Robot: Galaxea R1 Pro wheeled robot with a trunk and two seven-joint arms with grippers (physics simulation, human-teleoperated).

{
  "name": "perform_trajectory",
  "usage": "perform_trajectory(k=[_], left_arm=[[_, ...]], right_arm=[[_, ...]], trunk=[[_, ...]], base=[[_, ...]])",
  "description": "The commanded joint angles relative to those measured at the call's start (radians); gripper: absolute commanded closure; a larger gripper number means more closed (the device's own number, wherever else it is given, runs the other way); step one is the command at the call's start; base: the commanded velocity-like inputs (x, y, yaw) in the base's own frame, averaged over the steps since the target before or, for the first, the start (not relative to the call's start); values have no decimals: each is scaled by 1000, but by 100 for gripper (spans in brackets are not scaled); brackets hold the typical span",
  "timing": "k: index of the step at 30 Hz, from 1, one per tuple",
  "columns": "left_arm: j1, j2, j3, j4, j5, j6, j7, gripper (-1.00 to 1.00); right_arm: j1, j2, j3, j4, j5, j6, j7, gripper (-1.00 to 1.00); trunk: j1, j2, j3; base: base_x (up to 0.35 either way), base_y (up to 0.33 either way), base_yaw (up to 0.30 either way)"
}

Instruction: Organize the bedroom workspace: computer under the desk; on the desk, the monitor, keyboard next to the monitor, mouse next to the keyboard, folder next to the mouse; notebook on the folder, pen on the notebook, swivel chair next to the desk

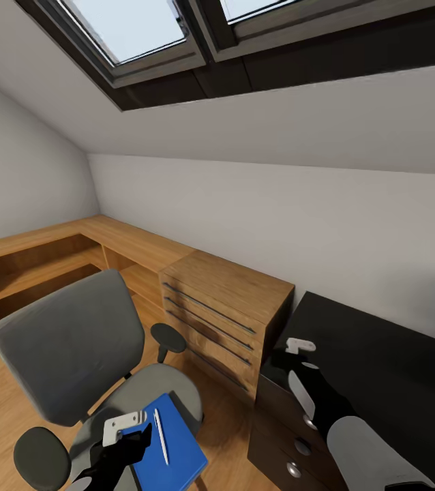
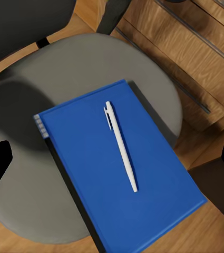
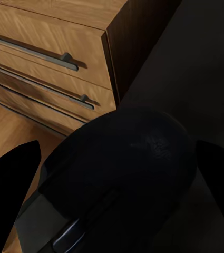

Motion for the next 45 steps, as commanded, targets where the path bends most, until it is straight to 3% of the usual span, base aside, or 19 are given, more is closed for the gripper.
perform_trajectory(k=[1, 6, 9, 12, 37, 38, 45], left_arm=[[0, -1, 0, -2, 9, 4, 6, -100], [0, -1, 0, -2, 9, 4, 6, -100], [0, -1, -1, -3, 9, 4, 6, -100], [0, -1, -2, -3, 9, 4, 6, -100], [0, -4, -6, -11, 8, 6, 6, -100], [0, -4, -6, -11, 9, 6, 6, -100], [0, -4, -6, -17, 9, 6, 6, -100]], right_arm=[[0, -3, 7, -1, -10, -5, -11, 100], [0, -13, 7, 4, -9, -24, -26, 100], [-1, -40, 7, 90, -9, -107, -33, 100], [-2, -44, 7, 123, -8, -138, -34, 100], [-5, -53, 8, 238, -3, -176, -33, 100], [-5, -53, 8, 237, -3, -176, -33, -100], [-5, -53, 8, 234, -4, -177, -33, -100]], trunk=[[0, -1, -1], [0, -1, -1], [0, -1, -1], [0, -1, -1], [0, -1, -1], [0, -1, -1], [0, -1, -1]], base=[[0, 0, 0], [0, 0, 0], [0, 0, 0], [94, 0, 0], [44, -3, 0], [0, 0, 0], [0, 0, 0]])
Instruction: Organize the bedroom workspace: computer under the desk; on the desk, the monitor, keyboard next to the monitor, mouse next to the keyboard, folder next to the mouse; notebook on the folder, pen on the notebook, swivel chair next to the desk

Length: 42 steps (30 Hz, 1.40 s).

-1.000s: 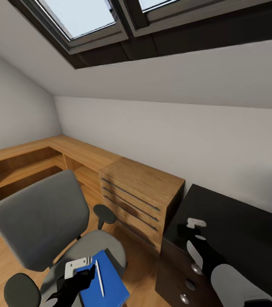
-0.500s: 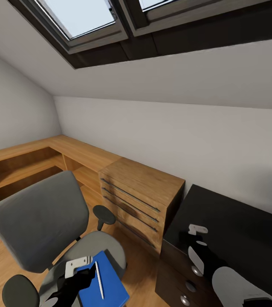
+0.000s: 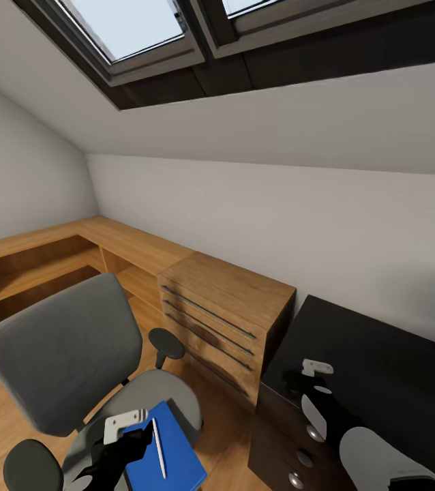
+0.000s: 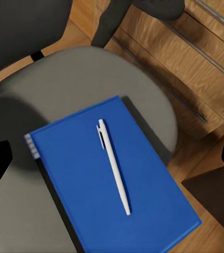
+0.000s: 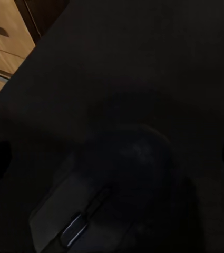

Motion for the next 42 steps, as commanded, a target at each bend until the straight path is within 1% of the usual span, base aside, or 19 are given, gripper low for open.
perform_trajectory(k=[1, 7, 11, 13, 14, 16, 18, 19, 20, 21, 23, 27, 32, 33, 38, 39, 41, 42], left_arm=[[0, -1, 0, -2, 9, 4, 6, -100], [0, 1, 0, -2, 9, 5, 6, -100], [0, 1, 0, -1, 9, 5, 6, -100], [0, 1, 0, 0, 10, 5, 6, -100], [0, 1, 0, 0, 10, 5, 6, -100], [0, 1, 0, 0, 10, 5, 6, -100], [-1, 1, 0, 1, 9, 5, 6, -100], [0, 1, 0, 1, 9, 5, 6, -100], [0, 1, 0, 1, 8, 5, 6, -100], [0, 1, 0, 1, 8, 5, 6, -100], [0, 1, 1, 1, 8, 5, 8, -100], [0, 2, 1, 7, 7, 6, 8, -100], [0, 3, 2, 30, 5, 6, 9, -100], [0, 3, 2, 37, 4, 6, 9, -100], [0, 8, 2, 46, 4, 4, 8, -100], [0, 12, 2, 53, 4, 2, 7, -100], [0, 19, 3, 62, 4, 1, 7, -100], [37, 54, 3, 129, 2, -36, 9, -100]], right_arm=[[0, -1, 7, -2, -9, 2, -5, -100], [0, 0, 8, -8, -9, 2, -5, -100], [0, 0, 9, -44, -9, 2, -3, -100], [3, -4, 8, -188, -11, 18, -4, -100], [11, -6, 8, -265, -11, 42, -5, -100], [34, -6, 8, -352, -12, 83, -6, -100], [121, -6, 7, -531, -13, 192, -9, -100], [185, -5, 6, -656, -15, 262, -16, -100], [217, -5, 5, -729, -17, 297, -20, -100], [240, -4, 5, -790, -20, 326, -24, -100], [275, -3, 5, -861, -25, 362, -27, -100], [301, -2, 4, -890, -27, 376, -30, -100], [349, -3, 1, -912, -28, 384, -31, -100], [371, -4, 0, -918, -28, 386, -31, -100], [421, -3, 0, -921, -28, 384, -31, -100], [447, -3, 0, -921, -27, 381, -31, -100], [476, -3, 0, -920, -26, 372, -31, -100], [570, -4, -1, -907, -22, 284, -38, -100]], trunk=[[0, -1, -1], [0, -1, -1], [0, -1, -1], [0, -1, -1], [0, -1, -1], [-8, 13, 5], [-15, 27, 12], [-19, 34, 15], [-23, 41, 18], [-27, 48, 21], [-34, 62, 27], [-50, 90, 40], [-69, 125, 55], [-69, 125, 55], [-69, 125, 55], [-69, 125, 55], [-69, 125, 55], [-69, 125, 56]], base=[[0, 0, 0], [0, 0, 0], [0, 0, 0], [0, 0, 0], [0, 0, 0], [0, 0, 0], [0, 0, 0], [0, 0, 0], [0, 0, 0], [0, 0, 0], [0, 0, 0], [0, 0, 0], [0, 0, 0], [0, 0, 0], [0, 0, 0], [0, 0, 0], [0, 0, 0], [0, 0, -64]])
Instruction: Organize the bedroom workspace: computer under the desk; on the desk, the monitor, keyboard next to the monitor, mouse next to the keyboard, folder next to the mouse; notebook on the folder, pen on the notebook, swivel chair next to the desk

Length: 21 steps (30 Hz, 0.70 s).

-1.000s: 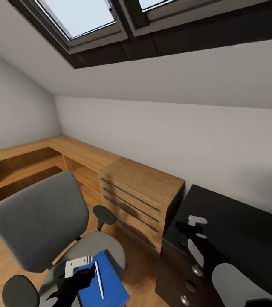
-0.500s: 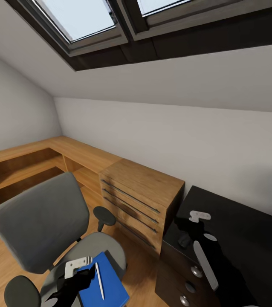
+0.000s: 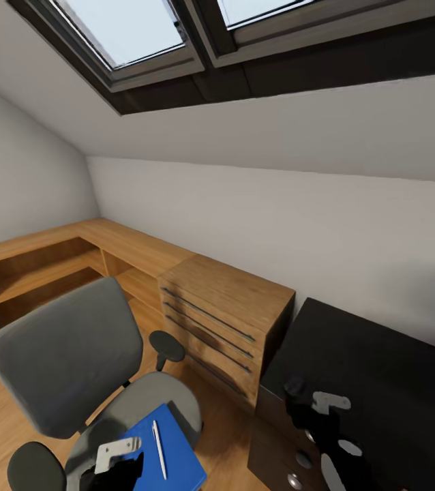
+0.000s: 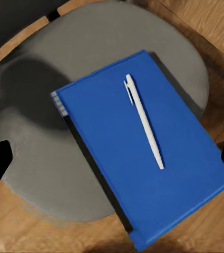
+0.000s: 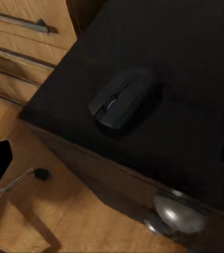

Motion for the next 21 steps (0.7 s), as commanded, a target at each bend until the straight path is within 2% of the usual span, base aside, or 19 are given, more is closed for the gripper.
perform_trajectory(k=[1, 2, 3, 4, 7, 15, 21], left_arm=[[11, 5, 0, 14, 9, -16, 5, -100], [18, 8, 0, 23, 9, -40, 4, -100], [31, 14, 0, 41, 9, -100, 3, -100], [59, 26, 1, 161, 6, -341, 1, -100], [63, 28, 1, 190, 4, -384, 0, -100], [64, 27, -1, 215, 4, -403, 0, -100], [64, 27, -2, 224, 4, -405, 2, -100]], right_arm=[[32, -2, 4, 1, -9, -18, -11, -100], [45, -2, 4, 4, -9, -37, -12, -100], [69, -3, 4, 8, -8, -75, -13, -100], [139, -3, 4, 57, -7, -211, -14, -100], [152, -3, 5, 103, -6, -264, -13, -100], [157, 0, 13, 197, -1, -367, -10, -100], [158, 3, 19, 223, 13, -424, -12, -100]], trunk=[[0, -1, 0], [0, -1, 1], [0, -1, 2], [0, -1, 3], [0, -1, 7], [0, -1, 16], [0, -1, 18]], base=[[0, 0, -84], [0, 0, -103], [0, 0, -134], [0, 0, -187], [0, 0, -191], [-21, 0, -206], [-228, 15, -199]])
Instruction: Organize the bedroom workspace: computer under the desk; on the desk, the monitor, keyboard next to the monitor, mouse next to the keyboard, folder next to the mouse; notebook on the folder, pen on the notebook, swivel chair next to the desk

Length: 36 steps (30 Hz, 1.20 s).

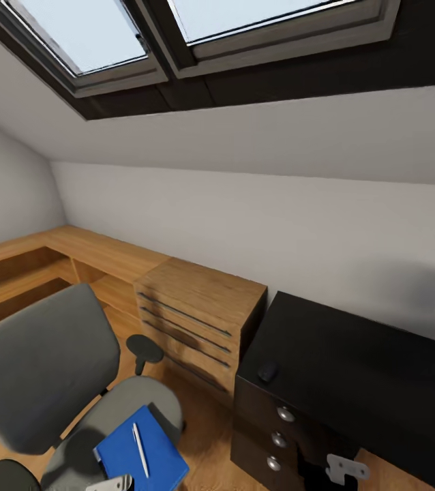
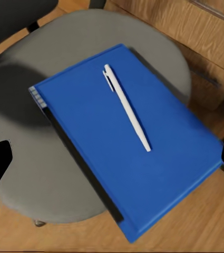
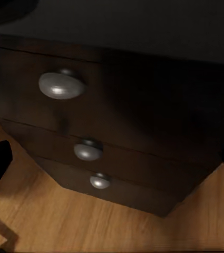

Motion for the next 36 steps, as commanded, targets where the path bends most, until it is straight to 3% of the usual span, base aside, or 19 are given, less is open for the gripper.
perform_trajectory(k=[1, 19, 36], left_arm=[[1, 0, 0, -2, 8, 5, 2, -100], [1, 0, 0, 7, 7, 4, 2, -100], [1, -2, 0, 8, 9, 4, 3, -100]], right_arm=[[0, -1, 5, 1, -9, -8, -6, -100], [0, 1, 8, 24, -7, -22, -7, -100], [0, 1, 9, 31, -6, -22, -7, -100]], trunk=[[0, -1, -1], [0, -1, -20], [0, -1, -44]], base=[[-294, 52, -166], [-323, 109, -144], [-288, 204, -93]])
